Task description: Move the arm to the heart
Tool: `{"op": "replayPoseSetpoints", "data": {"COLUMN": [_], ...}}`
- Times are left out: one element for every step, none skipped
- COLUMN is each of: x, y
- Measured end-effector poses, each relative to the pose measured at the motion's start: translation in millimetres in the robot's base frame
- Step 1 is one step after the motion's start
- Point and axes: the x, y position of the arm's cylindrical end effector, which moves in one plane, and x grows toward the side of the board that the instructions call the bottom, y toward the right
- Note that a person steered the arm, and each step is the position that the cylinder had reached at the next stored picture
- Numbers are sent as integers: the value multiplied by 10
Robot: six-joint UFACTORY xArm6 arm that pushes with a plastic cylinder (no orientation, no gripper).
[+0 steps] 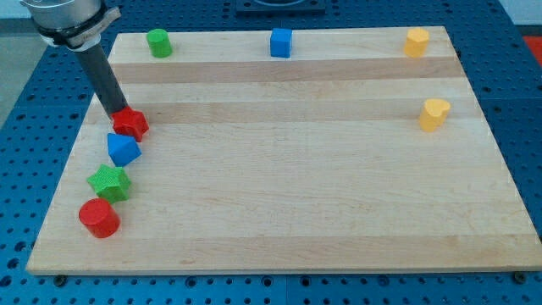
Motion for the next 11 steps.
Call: {"op": "replayPoseSetpoints", "data": {"x": [-232, -371, -384, -366, -156, 189, 538, 773, 780, 779, 745], "y": [0, 5, 309, 879, 1466, 1930, 2399, 2953, 3477, 3942, 4280]}}
